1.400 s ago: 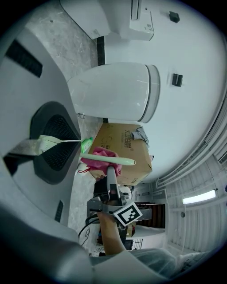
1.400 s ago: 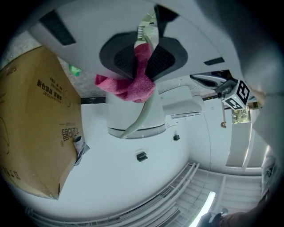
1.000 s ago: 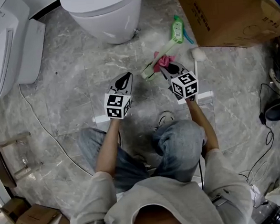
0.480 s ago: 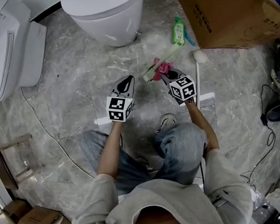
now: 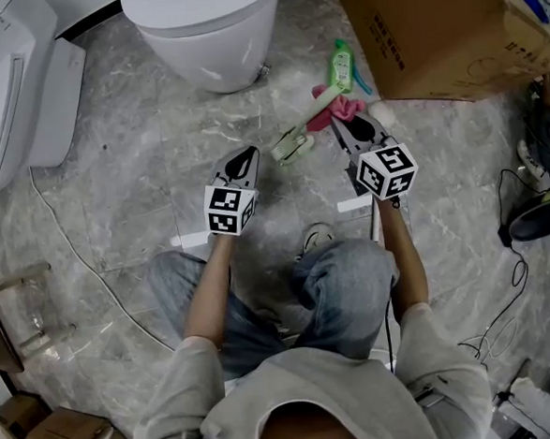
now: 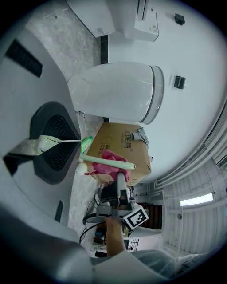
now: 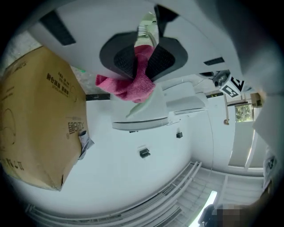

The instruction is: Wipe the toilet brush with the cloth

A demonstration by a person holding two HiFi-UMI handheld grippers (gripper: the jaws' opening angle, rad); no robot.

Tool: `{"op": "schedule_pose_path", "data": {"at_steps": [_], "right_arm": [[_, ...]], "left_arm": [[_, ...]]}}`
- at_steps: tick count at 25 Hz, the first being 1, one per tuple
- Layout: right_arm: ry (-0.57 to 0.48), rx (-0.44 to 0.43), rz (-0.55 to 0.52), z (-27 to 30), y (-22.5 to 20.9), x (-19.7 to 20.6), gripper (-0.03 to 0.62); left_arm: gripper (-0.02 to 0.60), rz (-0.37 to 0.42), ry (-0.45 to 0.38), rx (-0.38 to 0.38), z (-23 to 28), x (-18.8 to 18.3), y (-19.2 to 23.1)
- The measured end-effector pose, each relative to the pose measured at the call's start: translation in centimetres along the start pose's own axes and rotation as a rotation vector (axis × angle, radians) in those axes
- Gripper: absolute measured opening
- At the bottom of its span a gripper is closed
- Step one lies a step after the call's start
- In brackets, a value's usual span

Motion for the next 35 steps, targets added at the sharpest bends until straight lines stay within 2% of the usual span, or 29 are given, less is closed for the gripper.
{"op": "schedule_pose_path", "data": {"at_steps": [4,9,12,17,22,35], "right_arm": [[-0.019,0.056,0.006,-1.4,-1.1,-1.6,0.067],[-0.054,0.063,0.044,-1.5,-1.9,-2.1,0.067],[-0.072,0.035,0.062,-0.7,-2.1,-1.8,0.067],[-0.066,-0.068,0.083,1.8,-1.5,-0.7,0.067],[-0.012,-0.142,0.062,3.8,0.0,0.7,0.067],[0.158,-0.197,0.074,4.6,2.9,7.7,0.067]], "left_arm": [[0.025,0.005,0.002,0.011,0.2,0.1,-0.4],[0.025,0.004,-0.004,0.023,0.2,0.0,-0.8],[0.025,0.007,-0.005,0.024,0.2,0.0,-1.0],[0.025,0.013,-0.004,0.016,0.0,-0.1,-0.9],[0.025,0.009,-0.008,0.000,-0.3,-0.3,-0.4],[0.025,0.020,0.007,-0.003,-0.2,0.0,-0.4]]}}
Point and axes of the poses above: the fingertips, and each gripper's own axes: z forward along the fingers, y to its left, x out of its underside, the point moved 9 cm from there along -z, backward along the fingers, and after that the axes turned 15 degrees about -z, right-handed, at the moved point
